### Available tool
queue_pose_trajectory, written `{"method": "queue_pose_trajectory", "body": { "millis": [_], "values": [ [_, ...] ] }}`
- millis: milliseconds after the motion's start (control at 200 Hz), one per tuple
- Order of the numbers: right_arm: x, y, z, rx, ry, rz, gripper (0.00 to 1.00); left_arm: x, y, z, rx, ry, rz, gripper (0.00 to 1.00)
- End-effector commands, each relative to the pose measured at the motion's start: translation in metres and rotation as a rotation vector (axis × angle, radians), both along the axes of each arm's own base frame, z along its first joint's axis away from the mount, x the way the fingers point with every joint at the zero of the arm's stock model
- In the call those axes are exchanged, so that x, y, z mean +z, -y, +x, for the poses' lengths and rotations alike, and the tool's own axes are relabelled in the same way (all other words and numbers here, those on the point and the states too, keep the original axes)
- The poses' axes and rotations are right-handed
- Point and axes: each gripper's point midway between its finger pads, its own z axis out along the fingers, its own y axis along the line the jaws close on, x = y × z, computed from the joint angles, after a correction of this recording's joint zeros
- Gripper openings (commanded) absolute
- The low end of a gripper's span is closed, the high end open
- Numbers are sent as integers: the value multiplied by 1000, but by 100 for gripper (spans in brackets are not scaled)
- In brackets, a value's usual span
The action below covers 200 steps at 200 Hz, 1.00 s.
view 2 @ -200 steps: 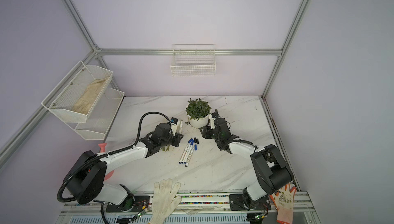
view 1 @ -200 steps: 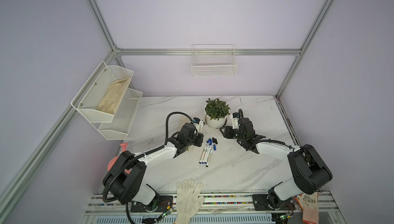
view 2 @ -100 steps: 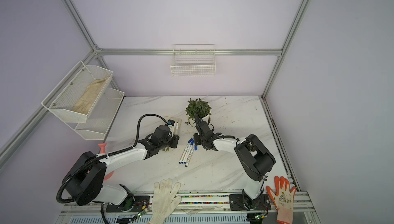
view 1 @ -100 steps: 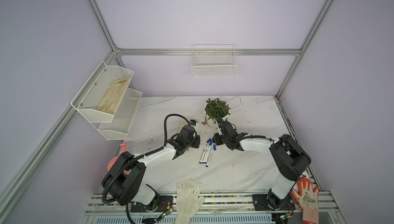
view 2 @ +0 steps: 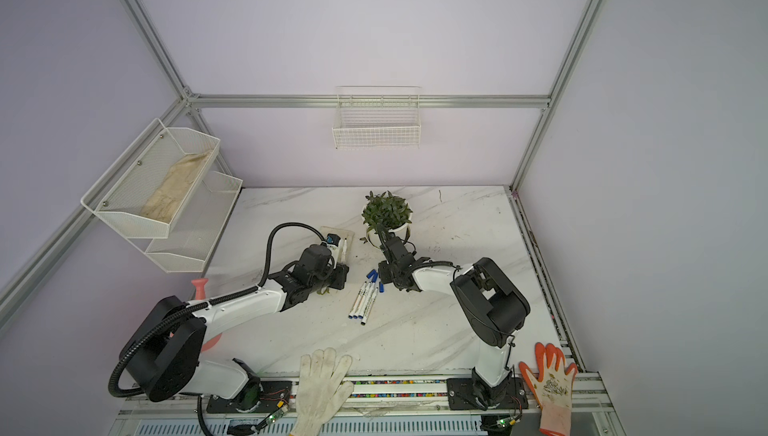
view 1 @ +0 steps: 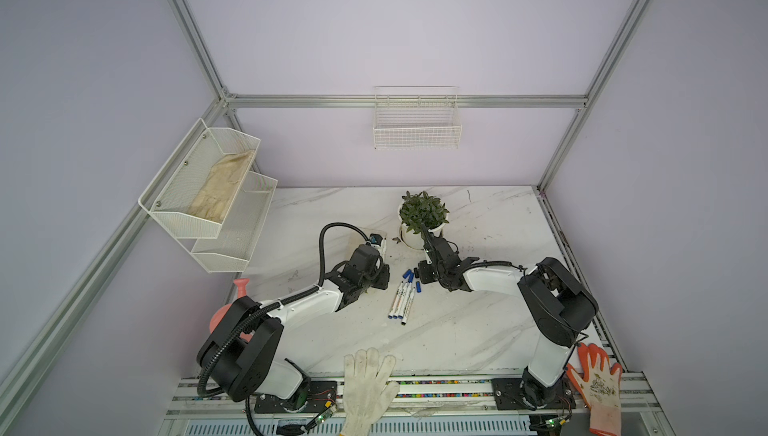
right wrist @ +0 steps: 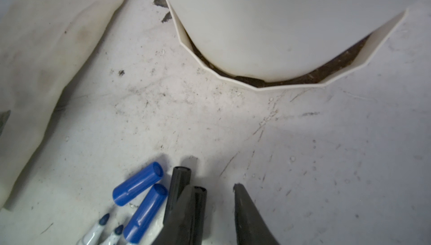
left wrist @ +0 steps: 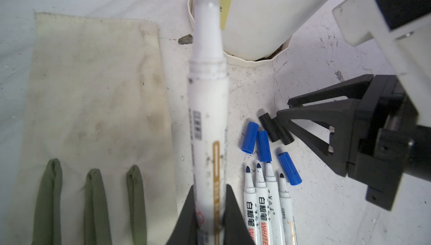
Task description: Insert the pens into the pen caps
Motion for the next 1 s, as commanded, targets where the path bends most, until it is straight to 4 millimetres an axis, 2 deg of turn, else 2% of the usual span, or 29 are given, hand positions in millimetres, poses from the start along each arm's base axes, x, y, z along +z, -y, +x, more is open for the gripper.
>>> {"method": "queue_pose_trajectory", "body": {
  "millis": [0,375,485,675,760,995],
  "values": [
    [-13,1,-8,31,-46,-43,31,6,-4,-4,6,32,-15,0],
    [-30,8,-18,33,-101,-109,29,5,-2,-5,-2,28,-23,0],
    [-22,4,-17,37,-85,-84,34,5,0,-5,-12,29,-29,0],
    [10,-6,-10,41,-30,-3,43,4,2,-5,-23,24,-31,0],
    [17,-5,-13,37,-34,9,45,3,4,-5,-30,23,-31,0],
    [9,5,-25,59,-76,-49,50,5,5,-4,-33,29,-38,0]
  ]
}}
